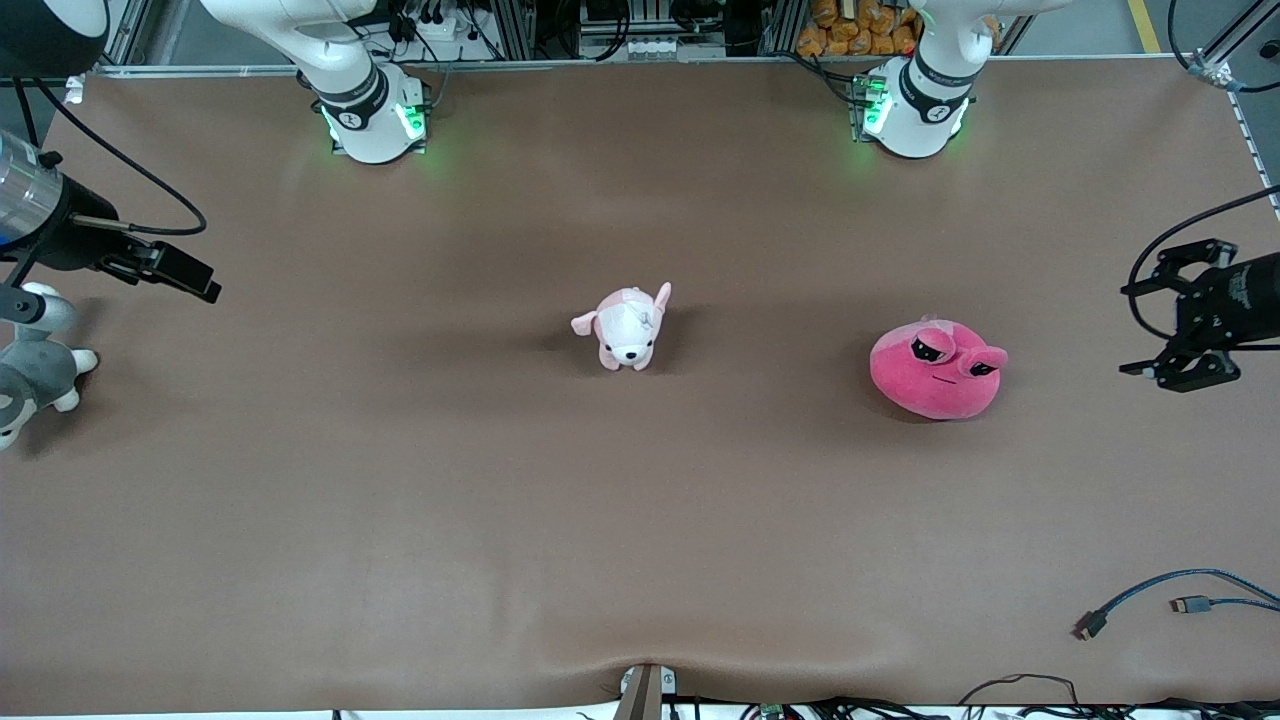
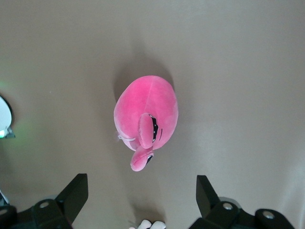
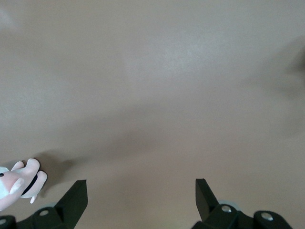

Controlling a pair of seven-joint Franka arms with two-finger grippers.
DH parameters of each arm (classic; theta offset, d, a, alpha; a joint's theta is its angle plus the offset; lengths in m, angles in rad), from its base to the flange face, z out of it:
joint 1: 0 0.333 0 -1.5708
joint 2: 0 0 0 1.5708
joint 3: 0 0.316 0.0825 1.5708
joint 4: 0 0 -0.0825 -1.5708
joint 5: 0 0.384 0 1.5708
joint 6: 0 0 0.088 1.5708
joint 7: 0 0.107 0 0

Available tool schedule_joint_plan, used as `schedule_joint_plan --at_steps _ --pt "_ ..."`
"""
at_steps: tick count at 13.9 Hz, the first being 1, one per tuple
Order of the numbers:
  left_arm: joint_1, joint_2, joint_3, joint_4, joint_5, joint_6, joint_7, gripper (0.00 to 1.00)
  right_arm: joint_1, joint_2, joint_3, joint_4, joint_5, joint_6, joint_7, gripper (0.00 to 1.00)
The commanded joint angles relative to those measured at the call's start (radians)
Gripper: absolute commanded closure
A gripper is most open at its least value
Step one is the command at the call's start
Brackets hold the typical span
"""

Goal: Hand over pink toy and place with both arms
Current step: 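Lower the left gripper onto the pink plush while the right gripper advances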

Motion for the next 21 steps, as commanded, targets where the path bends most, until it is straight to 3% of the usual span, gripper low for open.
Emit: schedule_joint_plan --at_steps 1,6,12,18,19,21 --pt "0.009 -0.002 0.001 -0.053 -0.039 -0.007 -0.038 0.0 -0.001 0.011 -0.002 0.012 0.013 0.001 0.014 0.0" --pt "0.027 -0.002 0.004 -0.188 -0.112 0.077 -0.115 0.0 0.001 0.019 -0.002 0.012 0.012 0.001 0.014 0.0" --pt "0.02 -0.01 -0.009 -0.374 -0.12 0.287 -0.096 0.0 0.004 0.034 -0.002 0.012 0.013 0.001 0.014 0.0" --pt "0.023 -0.002 -0.049 -0.471 -0.181 0.416 -0.04 0.0 0.009 0.034 -0.002 0.014 0.013 0.0 0.014 0.0" --pt "0.021 0.004 -0.05 -0.471 -0.183 0.424 -0.039 0.03 0.01 0.034 -0.002 0.021 0.013 0.0 0.014 0.0" --pt "0.02 0.013 -0.053 -0.471 -0.186 0.432 -0.038 0.24 0.006 0.034 -0.002 0.026 0.016 -0.003 0.014 0.0"
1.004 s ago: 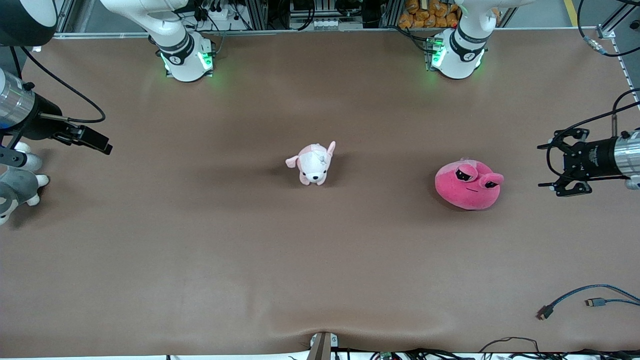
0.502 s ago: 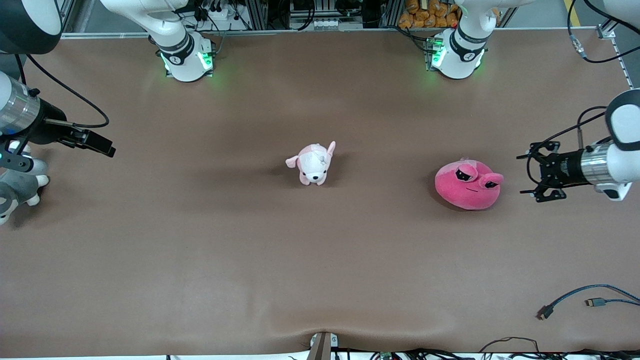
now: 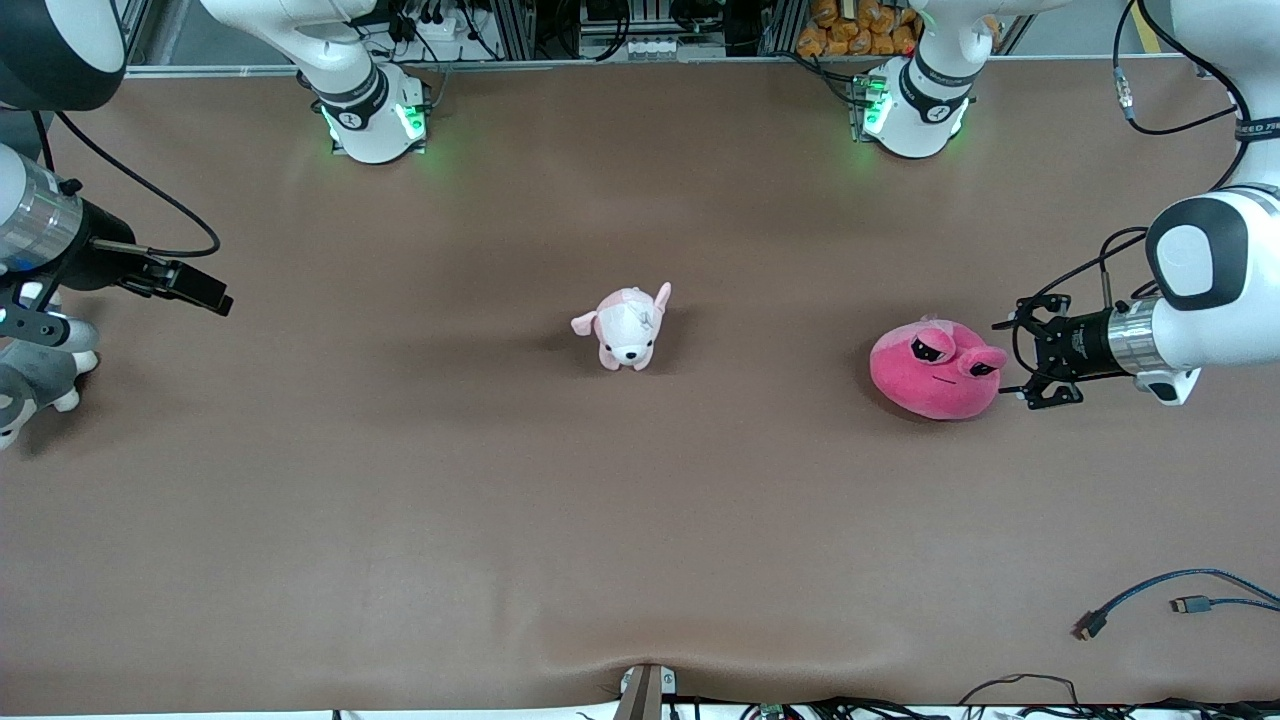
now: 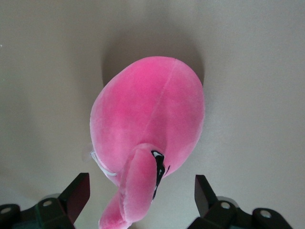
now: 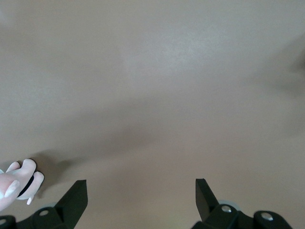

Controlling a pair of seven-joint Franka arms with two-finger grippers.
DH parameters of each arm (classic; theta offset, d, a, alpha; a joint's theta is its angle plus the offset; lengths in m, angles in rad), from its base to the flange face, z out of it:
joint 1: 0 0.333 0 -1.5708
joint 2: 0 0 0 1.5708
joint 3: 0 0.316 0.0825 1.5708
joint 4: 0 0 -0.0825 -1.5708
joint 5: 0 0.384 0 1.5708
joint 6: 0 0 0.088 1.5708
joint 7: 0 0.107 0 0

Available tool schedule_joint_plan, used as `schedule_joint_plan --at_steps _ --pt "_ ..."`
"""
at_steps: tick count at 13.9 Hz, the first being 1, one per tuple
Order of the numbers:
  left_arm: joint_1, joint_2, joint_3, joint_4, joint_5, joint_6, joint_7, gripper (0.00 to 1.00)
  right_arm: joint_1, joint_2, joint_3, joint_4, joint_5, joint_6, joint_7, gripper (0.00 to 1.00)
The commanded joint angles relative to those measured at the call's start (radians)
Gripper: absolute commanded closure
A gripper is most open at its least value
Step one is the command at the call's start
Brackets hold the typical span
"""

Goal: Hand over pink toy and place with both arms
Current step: 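Lower the left gripper onto the pink plush while the right gripper advances, then lift the pink plush with the left gripper toward the right gripper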

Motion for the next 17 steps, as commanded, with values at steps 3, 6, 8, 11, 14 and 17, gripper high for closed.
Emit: schedule_joint_plan --at_steps 3,6,8,11,14,17 --pt "-0.01 0.006 -0.007 -0.011 -0.04 0.021 0.018 0.91 0.01 0.001 -0.004 0.029 0.015 -0.012 0.016 0.0" --pt "-0.007 -0.012 -0.052 0.002 -0.039 0.009 0.018 1.0 0.001 0.002 -0.005 0.029 0.017 -0.012 0.014 0.0" --pt "-0.008 -0.014 -0.104 0.06 -0.039 -0.032 0.002 1.0 0.006 0.004 -0.004 0.027 0.018 -0.01 0.016 0.0" --pt "-0.01 -0.015 -0.163 0.196 -0.026 -0.131 -0.026 1.0 0.009 0.004 -0.005 0.027 0.018 -0.007 0.016 0.0" --pt "-0.01 -0.029 -0.22 0.34 -0.023 -0.224 -0.089 1.0 0.013 0.022 -0.004 0.029 0.017 -0.004 0.016 0.0" --pt "-0.01 -0.04 -0.299 0.422 -0.037 -0.24 -0.22 1.0 0.05 0.054 -0.004 0.031 0.02 -0.001 0.017 0.0"
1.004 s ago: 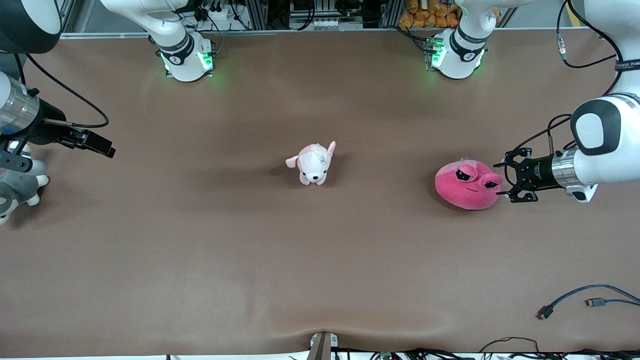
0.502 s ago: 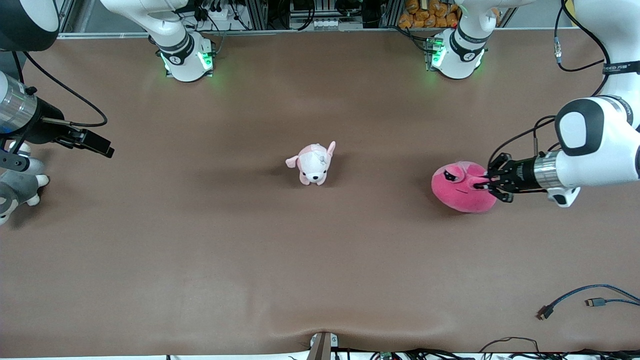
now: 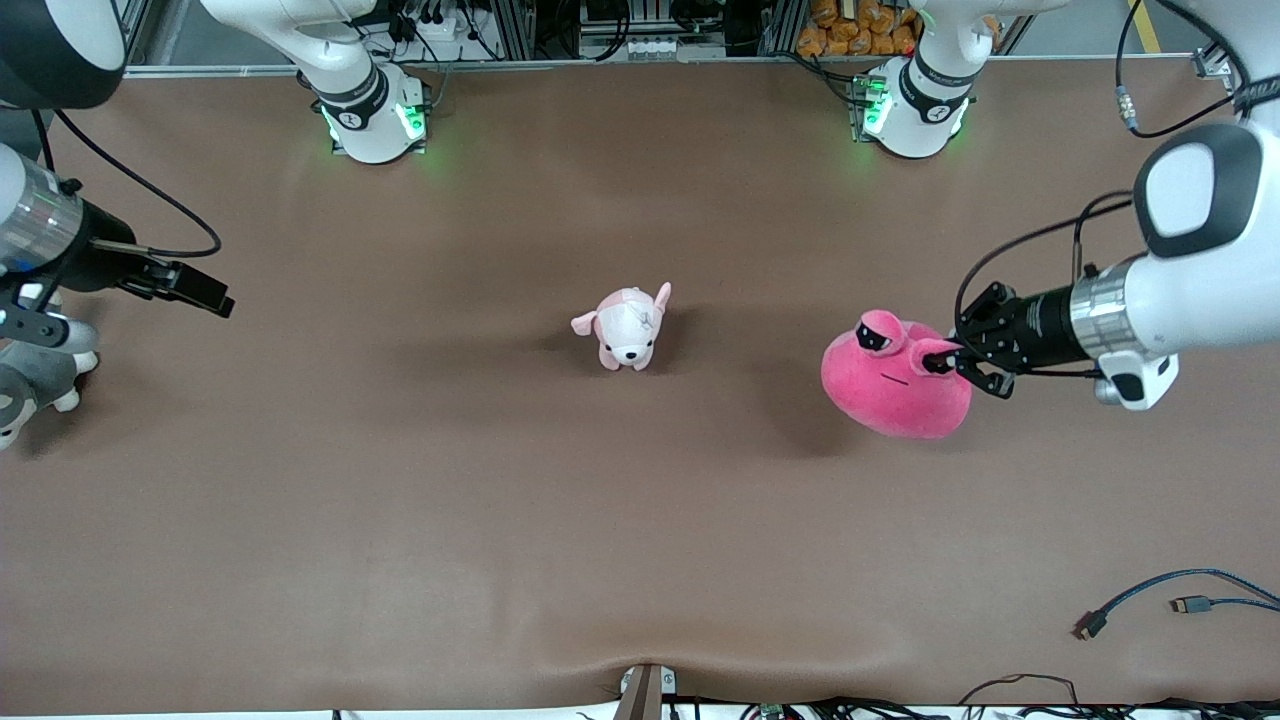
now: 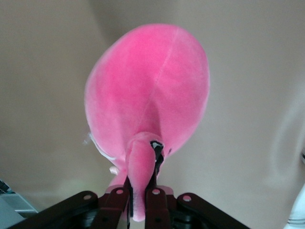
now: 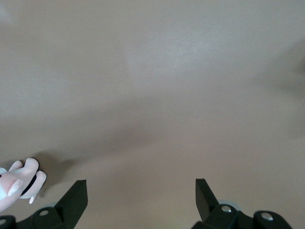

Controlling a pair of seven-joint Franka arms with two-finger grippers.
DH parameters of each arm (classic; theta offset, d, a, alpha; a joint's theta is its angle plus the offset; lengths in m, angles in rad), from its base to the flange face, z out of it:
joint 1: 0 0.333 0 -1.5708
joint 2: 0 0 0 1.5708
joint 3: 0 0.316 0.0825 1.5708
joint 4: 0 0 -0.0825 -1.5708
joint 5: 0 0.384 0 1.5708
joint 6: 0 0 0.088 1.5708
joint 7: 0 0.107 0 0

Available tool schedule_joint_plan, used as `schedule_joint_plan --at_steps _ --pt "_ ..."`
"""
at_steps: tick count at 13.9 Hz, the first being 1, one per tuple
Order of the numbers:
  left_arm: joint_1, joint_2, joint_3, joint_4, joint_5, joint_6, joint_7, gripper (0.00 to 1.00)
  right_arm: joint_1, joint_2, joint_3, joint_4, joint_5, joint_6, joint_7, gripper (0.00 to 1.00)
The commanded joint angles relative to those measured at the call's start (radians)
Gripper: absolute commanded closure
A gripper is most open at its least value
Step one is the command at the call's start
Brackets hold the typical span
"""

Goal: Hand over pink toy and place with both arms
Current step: 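Lift the pink plush with the left gripper toward the right gripper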

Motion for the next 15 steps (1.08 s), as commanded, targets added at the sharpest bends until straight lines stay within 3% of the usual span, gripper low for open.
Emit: schedule_joint_plan --at_steps 1,6,8,15 --pt "0.002 -0.001 -0.081 0.088 -0.013 -0.027 -0.155 1.0 0.043 0.033 -0.006 0.021 0.011 0.0 0.017 0.0" --pt "-0.02 0.013 -0.266 0.119 -0.011 0.044 -0.449 1.0 0.047 0.068 -0.006 0.021 0.065 0.028 0.017 0.0" --pt "-0.083 0.022 -0.274 0.125 -0.013 0.132 -0.586 1.0 0.042 0.102 -0.008 0.022 0.131 0.03 0.034 0.0" --pt "-0.292 0.103 -0.274 0.148 -0.011 0.504 -1.031 1.0 0.054 0.165 -0.006 0.07 0.316 0.03 0.492 0.0"
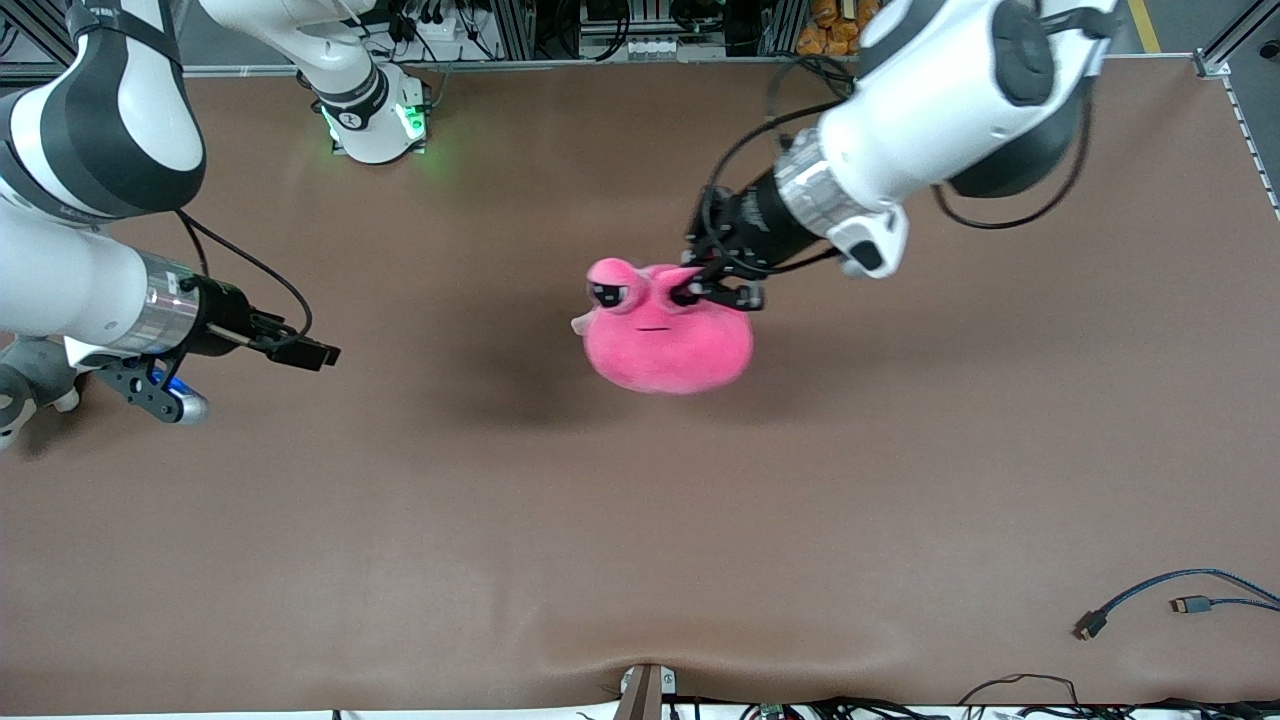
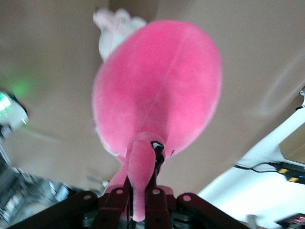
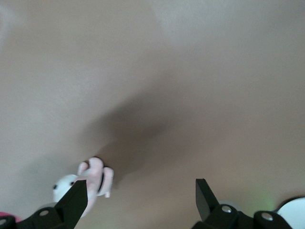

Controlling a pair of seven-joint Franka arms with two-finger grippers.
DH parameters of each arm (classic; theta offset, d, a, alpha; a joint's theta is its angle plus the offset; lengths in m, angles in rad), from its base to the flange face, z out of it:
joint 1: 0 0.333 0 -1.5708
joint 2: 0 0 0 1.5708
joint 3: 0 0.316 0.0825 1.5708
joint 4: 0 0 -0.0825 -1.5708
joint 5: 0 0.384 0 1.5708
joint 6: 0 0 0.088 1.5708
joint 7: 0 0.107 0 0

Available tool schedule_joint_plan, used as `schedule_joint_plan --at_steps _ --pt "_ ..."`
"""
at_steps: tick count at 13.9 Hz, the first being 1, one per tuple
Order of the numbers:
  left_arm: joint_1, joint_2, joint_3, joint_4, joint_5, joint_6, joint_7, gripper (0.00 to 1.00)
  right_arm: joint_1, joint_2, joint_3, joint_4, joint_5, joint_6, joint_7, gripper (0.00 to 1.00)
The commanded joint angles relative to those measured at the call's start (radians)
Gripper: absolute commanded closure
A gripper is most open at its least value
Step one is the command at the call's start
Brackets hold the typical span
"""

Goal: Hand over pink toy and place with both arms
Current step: 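Lift the pink plush with the left gripper toward the right gripper, then grasp the pink plush with the right gripper while the left gripper holds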

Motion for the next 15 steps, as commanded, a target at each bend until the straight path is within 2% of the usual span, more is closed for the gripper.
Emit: schedule_joint_plan --at_steps 1,3,6,12,15 --pt "-0.062 0.077 0.003 0.071 -0.009 0.103 -0.127 1.0 0.014 0.01 -0.003 0.032 0.096 -0.015 0.199 0.0" --pt "-0.074 0.092 0.001 0.082 -0.011 0.157 -0.172 1.0 0.026 0.016 -0.003 0.032 0.194 -0.015 0.339 0.0" --pt "-0.077 0.092 0.001 0.084 -0.012 0.174 -0.227 1.0 0.062 0.034 -0.003 0.063 0.245 -0.012 0.471 0.0" --pt "-0.117 0.121 0.003 0.084 -0.017 0.224 -0.273 1.0 0.143 0.041 -0.003 0.084 0.266 0.052 0.732 0.0" --pt "-0.134 0.135 0.004 0.084 -0.017 0.244 -0.285 1.0 0.154 0.037 -0.003 0.086 0.277 0.054 0.758 0.0"
